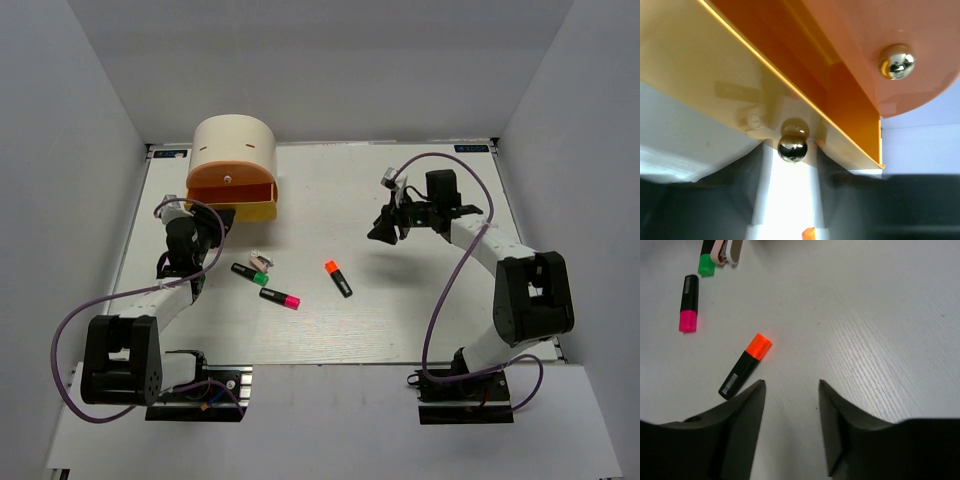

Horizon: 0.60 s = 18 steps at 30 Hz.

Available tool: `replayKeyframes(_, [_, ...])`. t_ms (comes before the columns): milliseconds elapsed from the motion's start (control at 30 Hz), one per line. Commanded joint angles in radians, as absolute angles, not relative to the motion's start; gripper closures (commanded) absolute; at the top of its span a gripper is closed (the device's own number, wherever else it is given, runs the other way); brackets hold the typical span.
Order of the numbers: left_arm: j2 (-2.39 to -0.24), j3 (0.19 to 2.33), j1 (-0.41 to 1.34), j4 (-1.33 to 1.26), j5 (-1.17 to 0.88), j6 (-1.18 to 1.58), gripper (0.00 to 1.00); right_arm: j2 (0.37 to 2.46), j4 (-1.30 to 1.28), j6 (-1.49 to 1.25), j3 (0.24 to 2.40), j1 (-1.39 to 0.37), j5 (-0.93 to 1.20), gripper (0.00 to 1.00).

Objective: Sort the stationery into containers
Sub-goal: Open the drawer in the storage box.

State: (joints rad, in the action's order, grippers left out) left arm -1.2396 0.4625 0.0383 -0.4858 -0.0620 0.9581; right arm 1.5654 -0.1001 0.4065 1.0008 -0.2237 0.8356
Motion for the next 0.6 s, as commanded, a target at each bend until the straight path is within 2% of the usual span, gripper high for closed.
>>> replayKeyframes(0, [-1.215, 0.449, 0.032, -0.439, -0.071, 0.948, 0.38, 1.591, -0.207, 0.463, 1.072, -0.262, 0.83, 0.44])
replayKeyframes(33, [-1.206, 0.46, 0.032, -0.439, -0.071, 0.939, 0.33, 1.597, -0.248, 0.469, 1.089, -0.268, 0.828, 0.36])
replayKeyframes(67, [-1.206, 0.46, 0.032, -0.413, -0.071, 0.939, 0.26, 1.618, -0.264, 0.491, 1.109, -0.275, 0.827, 0.11])
replayKeyframes(100, [-1.206, 0.471, 0.032, -0.413, -0.071, 0.939, 0.2, 1.626, -0.281, 0.502, 1.13, -0.294, 0.827, 0.1])
replayKeyframes(167, [-1.178, 0.471, 0.032, -0.402, -0.071, 0.93, 0.17, 1.664, -0.352, 0.524, 1.176, -0.314, 0.806, 0.1])
replayKeyframes(267, [-1.139, 0.482, 0.032, -0.359, -0.071, 0.898, 0.15, 1.719, -0.452, 0.523, 1.219, -0.37, 0.752, 0.1])
replayKeyframes(433, [-1.034, 0.502, 0.032, -0.212, -0.071, 0.827, 0.14, 1.753, -0.43, 0.456, 1.243, -0.455, 0.637, 0.1])
replayKeyframes(533, [-0.973, 0.549, 0.044, -0.06, -0.046, 0.749, 0.14, 1.766, -0.348, 0.384, 1.224, -0.515, 0.519, 0.23])
replayKeyframes(567, [-0.96, 0.572, 0.044, -0.019, -0.046, 0.723, 0.14, 1.775, -0.347, 0.365, 1.224, -0.523, 0.45, 0.32])
